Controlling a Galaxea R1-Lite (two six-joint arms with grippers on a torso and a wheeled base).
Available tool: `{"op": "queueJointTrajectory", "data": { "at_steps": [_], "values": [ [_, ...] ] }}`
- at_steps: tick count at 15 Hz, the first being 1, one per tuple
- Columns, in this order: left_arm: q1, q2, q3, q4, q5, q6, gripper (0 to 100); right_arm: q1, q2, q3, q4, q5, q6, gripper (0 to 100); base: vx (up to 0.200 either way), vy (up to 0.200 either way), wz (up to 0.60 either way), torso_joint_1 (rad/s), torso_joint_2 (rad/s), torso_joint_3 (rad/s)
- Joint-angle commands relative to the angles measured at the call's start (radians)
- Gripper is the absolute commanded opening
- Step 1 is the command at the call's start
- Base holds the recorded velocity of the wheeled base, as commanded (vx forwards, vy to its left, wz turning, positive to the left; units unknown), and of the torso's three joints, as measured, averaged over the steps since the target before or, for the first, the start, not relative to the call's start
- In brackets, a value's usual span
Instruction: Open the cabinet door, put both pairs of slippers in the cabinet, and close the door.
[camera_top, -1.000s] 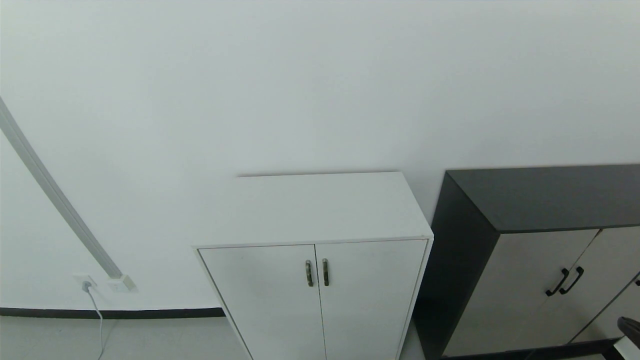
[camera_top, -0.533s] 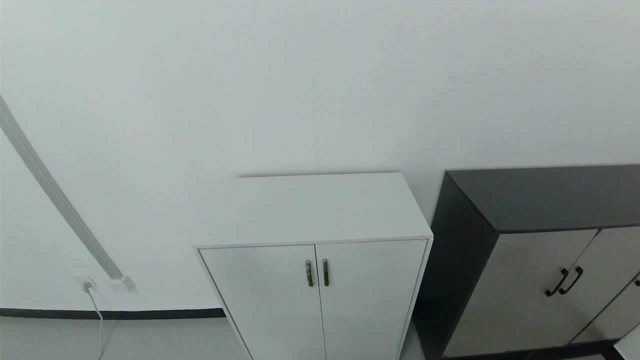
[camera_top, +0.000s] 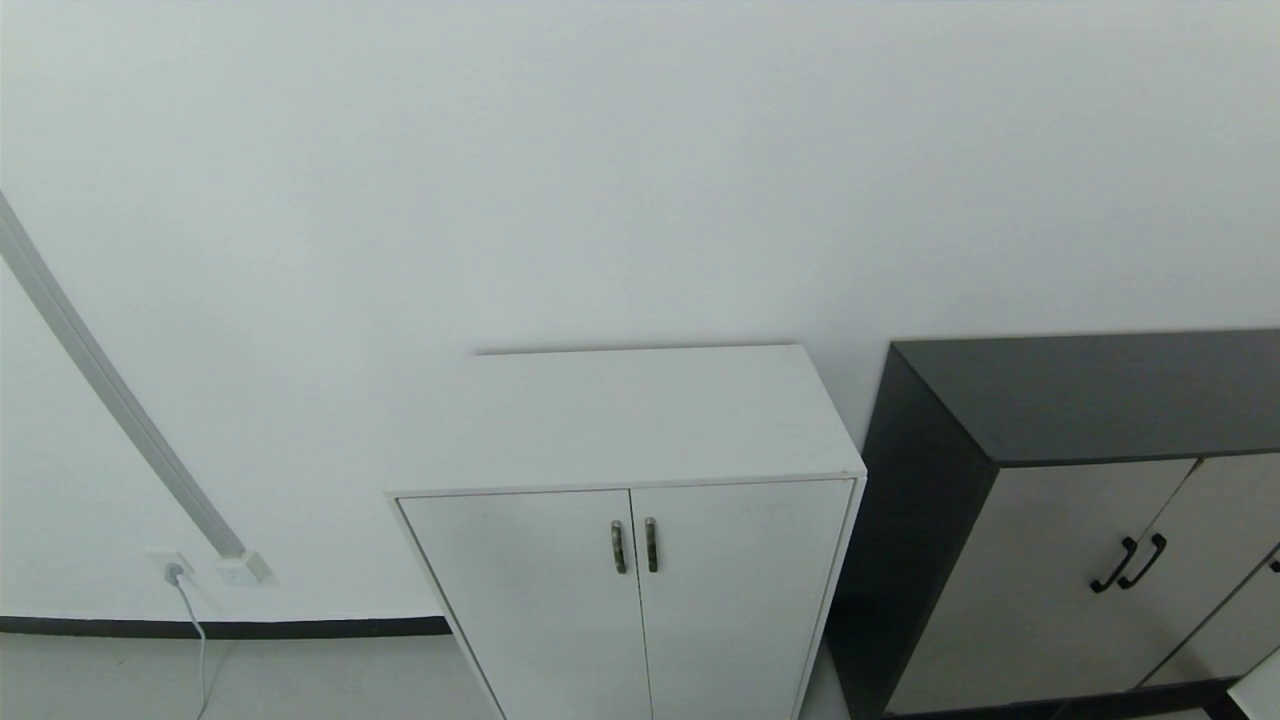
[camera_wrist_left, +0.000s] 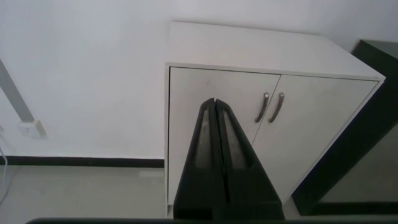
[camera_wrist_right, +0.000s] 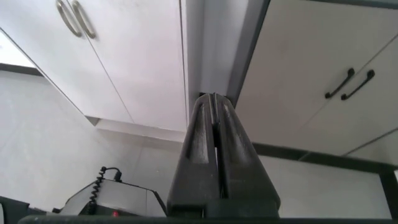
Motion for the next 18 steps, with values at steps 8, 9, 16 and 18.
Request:
{"op": "queueJointTrajectory", "data": {
  "at_steps": [8, 9, 16, 18],
  "values": [
    [0.001, 0.001, 0.0, 0.0, 0.0, 0.001, 0, 0.08, -0.098, 0.033, 0.036, 0.016, -0.023, 0, 0.0, 0.0, 0.0, 0.0, 0.0, 0.0],
    [-0.001, 0.001, 0.0, 0.0, 0.0, -0.001, 0, 0.069, -0.101, 0.033, 0.035, 0.015, -0.022, 0, 0.0, 0.0, 0.0, 0.0, 0.0, 0.0],
    [-0.001, 0.001, 0.0, 0.0, 0.0, -0.001, 0, -0.063, -0.223, 0.034, 0.035, 0.013, -0.022, 0, 0.0, 0.0, 0.0, 0.0, 0.0, 0.0],
    [0.001, 0.001, 0.0, 0.0, 0.0, -0.001, 0, -0.074, -0.241, 0.034, 0.035, 0.013, -0.019, 0, 0.0, 0.0, 0.0, 0.0, 0.0, 0.0]
  ]
}}
